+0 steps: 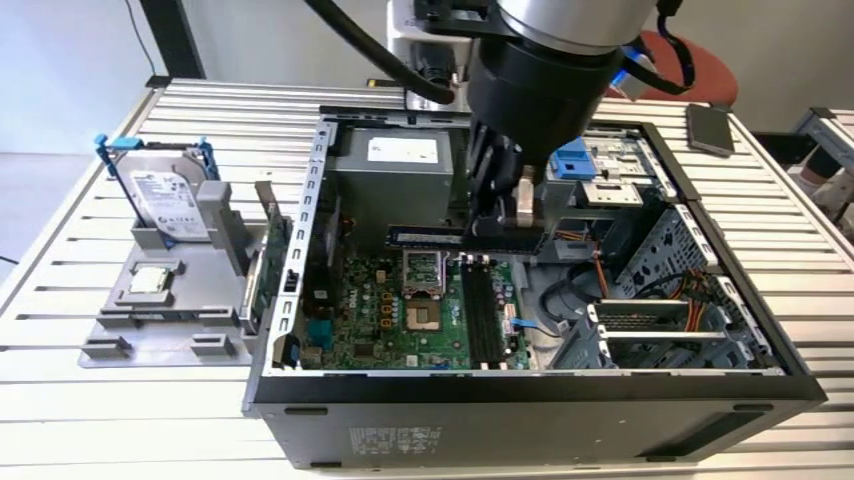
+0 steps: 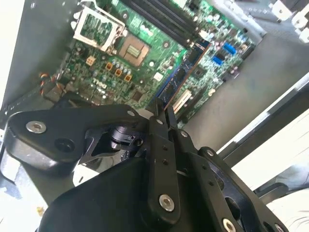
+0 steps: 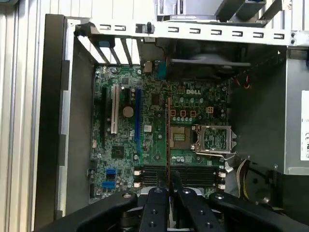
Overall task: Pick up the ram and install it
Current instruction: 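Pick up the ram and move it above insertion slot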
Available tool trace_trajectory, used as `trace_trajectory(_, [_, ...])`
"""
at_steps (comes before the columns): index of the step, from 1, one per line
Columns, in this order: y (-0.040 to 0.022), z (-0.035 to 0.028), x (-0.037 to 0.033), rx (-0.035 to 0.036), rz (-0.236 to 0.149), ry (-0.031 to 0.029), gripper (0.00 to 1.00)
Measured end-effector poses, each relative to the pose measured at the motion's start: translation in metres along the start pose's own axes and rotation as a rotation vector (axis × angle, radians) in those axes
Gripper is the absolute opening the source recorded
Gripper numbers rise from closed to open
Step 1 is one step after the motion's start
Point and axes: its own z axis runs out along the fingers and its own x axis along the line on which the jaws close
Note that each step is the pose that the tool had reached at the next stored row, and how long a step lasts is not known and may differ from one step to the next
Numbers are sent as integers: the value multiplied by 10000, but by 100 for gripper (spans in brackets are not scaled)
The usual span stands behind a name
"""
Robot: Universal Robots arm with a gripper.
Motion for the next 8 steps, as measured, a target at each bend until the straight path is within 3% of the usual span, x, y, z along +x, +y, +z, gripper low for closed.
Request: trace_trajectory(8, [-362, -33, 8, -111, 3, -1, 0])
